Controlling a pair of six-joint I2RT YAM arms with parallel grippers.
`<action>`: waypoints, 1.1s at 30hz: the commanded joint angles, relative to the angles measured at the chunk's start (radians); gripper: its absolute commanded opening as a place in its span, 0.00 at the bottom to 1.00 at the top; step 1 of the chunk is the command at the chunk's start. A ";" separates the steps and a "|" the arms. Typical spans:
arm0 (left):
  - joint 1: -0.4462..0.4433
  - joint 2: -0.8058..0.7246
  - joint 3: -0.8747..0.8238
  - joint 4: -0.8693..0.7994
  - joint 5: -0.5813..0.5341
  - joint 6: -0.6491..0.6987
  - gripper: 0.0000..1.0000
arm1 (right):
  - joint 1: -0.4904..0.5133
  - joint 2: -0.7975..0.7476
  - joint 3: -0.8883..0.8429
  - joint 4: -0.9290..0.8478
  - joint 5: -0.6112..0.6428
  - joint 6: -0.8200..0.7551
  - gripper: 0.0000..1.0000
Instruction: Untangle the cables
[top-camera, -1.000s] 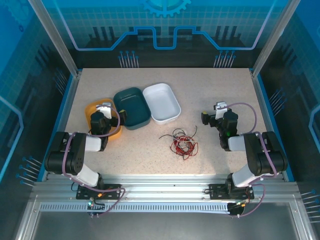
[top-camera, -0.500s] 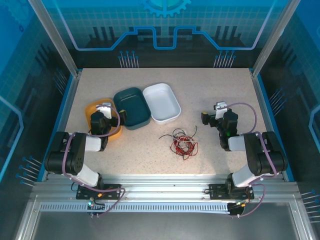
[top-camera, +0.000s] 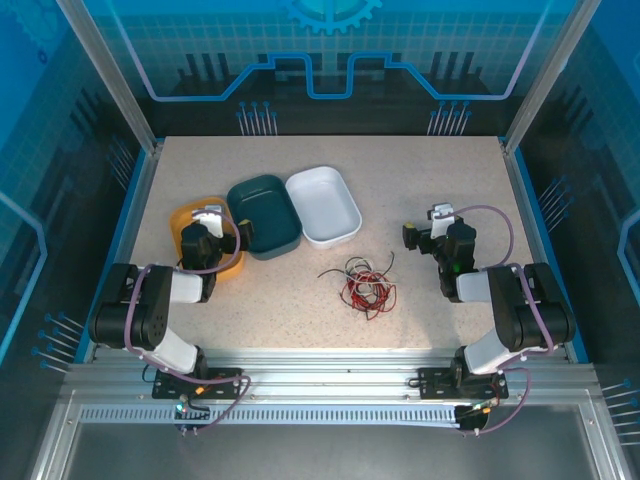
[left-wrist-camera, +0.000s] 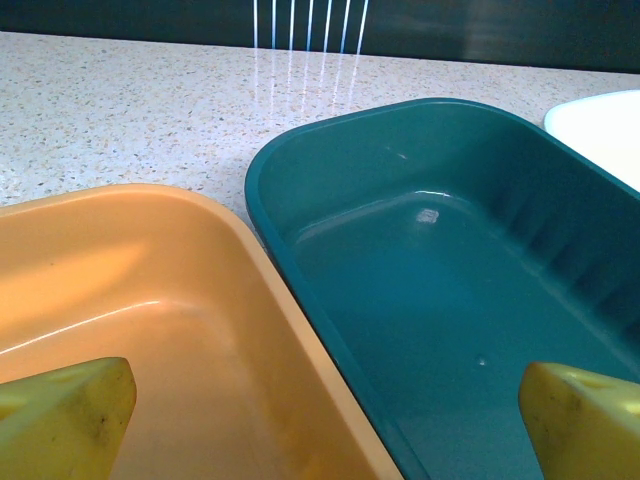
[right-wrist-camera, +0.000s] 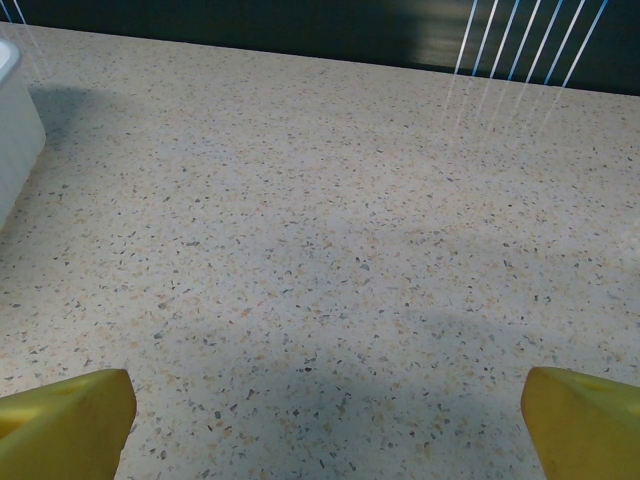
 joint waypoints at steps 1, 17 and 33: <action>0.008 -0.004 0.006 0.000 0.003 -0.005 0.99 | -0.011 -0.013 0.006 0.002 0.009 0.005 1.00; 0.008 -0.487 -0.015 -0.376 -0.042 -0.136 0.99 | 0.003 -0.416 0.063 -0.512 0.275 0.184 1.00; -0.453 -0.824 0.031 -0.910 -0.156 -0.448 0.99 | 0.206 -0.710 0.165 -1.200 0.401 0.478 1.00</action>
